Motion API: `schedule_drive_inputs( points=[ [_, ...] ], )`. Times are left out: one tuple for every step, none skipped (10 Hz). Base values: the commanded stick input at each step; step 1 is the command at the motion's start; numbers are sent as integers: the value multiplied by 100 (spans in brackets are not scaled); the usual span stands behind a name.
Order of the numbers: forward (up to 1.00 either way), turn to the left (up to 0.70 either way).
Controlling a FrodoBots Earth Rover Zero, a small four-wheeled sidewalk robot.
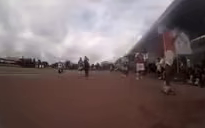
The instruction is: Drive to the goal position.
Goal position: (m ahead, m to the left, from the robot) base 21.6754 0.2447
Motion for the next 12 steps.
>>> schedule_drive_inputs(
  points=[
    [85,0],
    [85,0],
    [85,0],
    [85,0],
    [85,0],
    [85,0],
    [85,0],
    [85,0],
    [85,0],
    [85,0],
    [85,0],
    [85,0]
  ],
)
